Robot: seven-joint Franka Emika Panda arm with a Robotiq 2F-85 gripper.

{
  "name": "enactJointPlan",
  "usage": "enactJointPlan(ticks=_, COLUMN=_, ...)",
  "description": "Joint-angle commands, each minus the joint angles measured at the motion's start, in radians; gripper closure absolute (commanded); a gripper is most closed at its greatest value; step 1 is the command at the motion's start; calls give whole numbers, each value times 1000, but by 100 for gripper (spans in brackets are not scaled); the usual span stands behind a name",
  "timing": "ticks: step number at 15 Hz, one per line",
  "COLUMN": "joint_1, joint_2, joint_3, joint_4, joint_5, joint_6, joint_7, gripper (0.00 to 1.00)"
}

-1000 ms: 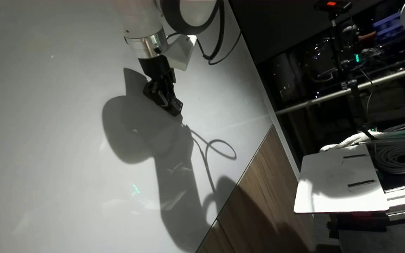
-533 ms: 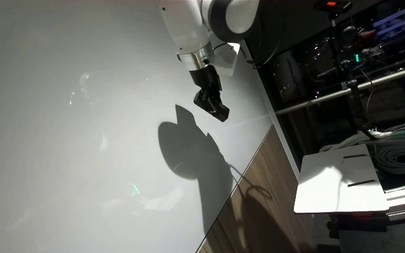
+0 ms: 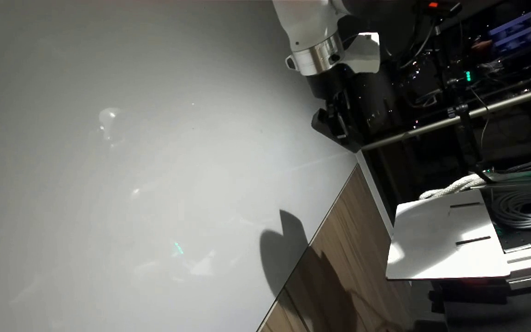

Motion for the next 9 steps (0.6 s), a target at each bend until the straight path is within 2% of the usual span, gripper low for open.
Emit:
enactJointPlan(ticks=1, joint_1=-8, joint_2=-100, joint_3=10, joint_4=-94, joint_5=97, joint_6=-3, joint_7=-72, gripper=71)
enactJointPlan(ticks=5, joint_1=-11, joint_2=-72, joint_3=7, joint_4=-156, joint_5=181, joint_6=32, joint_7=-109, gripper=71)
enactJointPlan(ticks=9, joint_1=-34, joint_2=-12, joint_3=-6, joint_4=-162, joint_5=217, joint_6=91, joint_7=-127, gripper=71)
